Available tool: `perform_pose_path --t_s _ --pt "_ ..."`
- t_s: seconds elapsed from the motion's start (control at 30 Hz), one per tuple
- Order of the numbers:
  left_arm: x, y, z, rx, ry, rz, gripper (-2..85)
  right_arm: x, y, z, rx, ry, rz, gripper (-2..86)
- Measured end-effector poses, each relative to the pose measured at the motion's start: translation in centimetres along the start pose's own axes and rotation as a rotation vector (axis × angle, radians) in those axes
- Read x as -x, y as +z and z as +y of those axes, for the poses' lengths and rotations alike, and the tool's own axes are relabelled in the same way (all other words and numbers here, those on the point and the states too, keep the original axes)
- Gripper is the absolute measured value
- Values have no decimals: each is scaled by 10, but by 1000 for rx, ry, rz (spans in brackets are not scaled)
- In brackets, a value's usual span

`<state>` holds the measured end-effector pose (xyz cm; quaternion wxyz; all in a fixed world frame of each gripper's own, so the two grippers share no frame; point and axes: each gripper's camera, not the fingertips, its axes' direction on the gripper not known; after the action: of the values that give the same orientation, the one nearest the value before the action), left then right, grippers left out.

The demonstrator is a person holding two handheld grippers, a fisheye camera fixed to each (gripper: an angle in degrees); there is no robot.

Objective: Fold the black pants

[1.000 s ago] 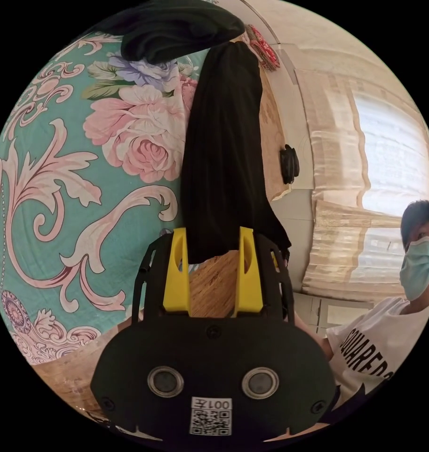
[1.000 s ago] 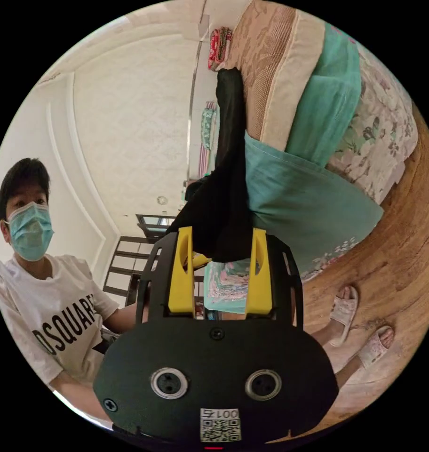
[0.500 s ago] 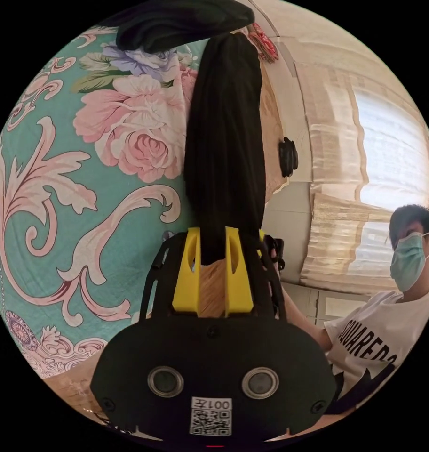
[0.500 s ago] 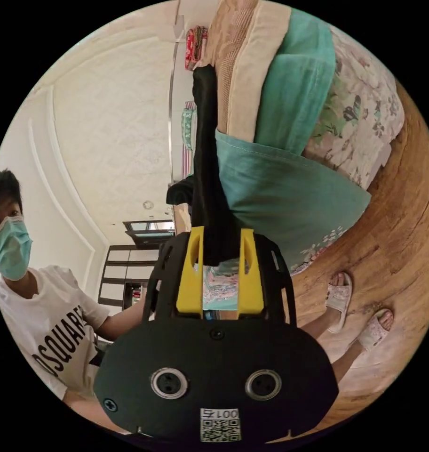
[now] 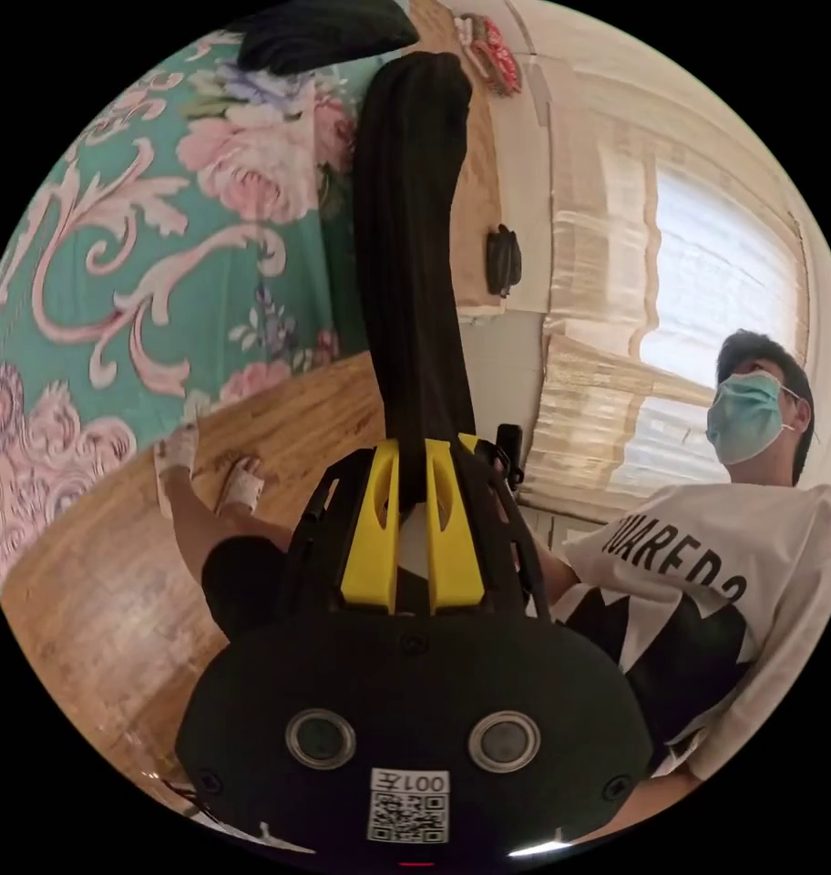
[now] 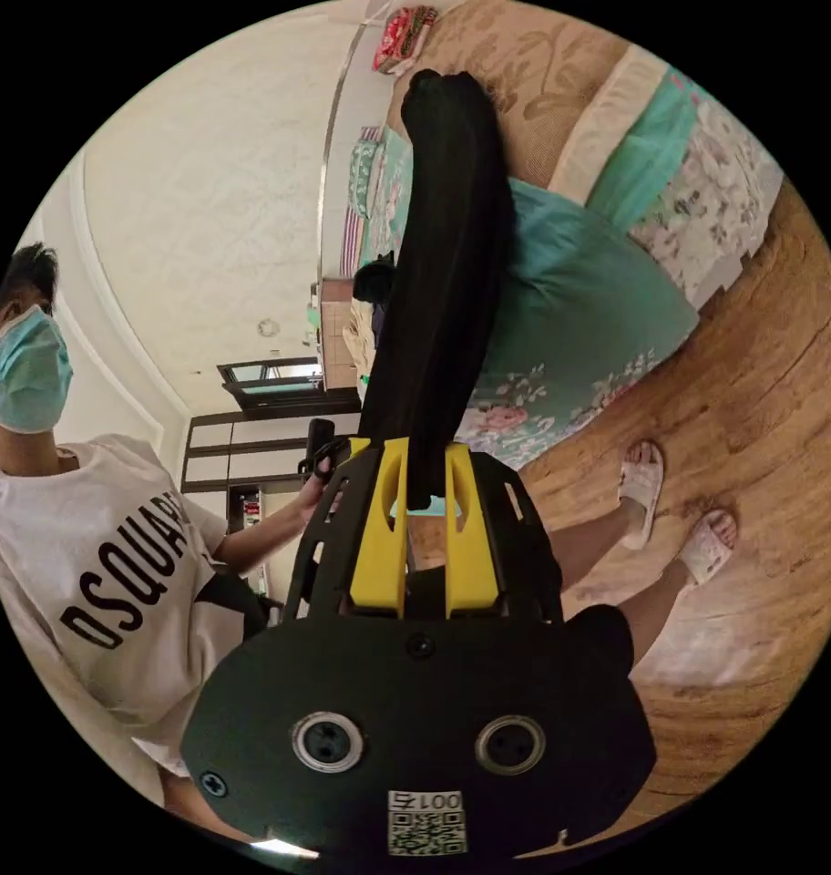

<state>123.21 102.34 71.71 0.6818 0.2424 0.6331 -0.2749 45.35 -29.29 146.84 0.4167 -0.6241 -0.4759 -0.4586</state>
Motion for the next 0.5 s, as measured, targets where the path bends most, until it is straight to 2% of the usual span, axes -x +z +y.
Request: perform_pose_path --t_s 0.2,0.3,0.4,0.5 --pt "-14 25 38 145 -156 55 8 49 -13 81 215 179 -1 49" --pt "-26 34 36 206 -204 71 7 77 -21 105 245 254 -41 46" --pt "-59 32 0 154 -128 149 6 127 -41 85 190 146 -83 41" --pt "-111 25 -75 103 74 129 8 184 -69 26 56 -55 -131 37"
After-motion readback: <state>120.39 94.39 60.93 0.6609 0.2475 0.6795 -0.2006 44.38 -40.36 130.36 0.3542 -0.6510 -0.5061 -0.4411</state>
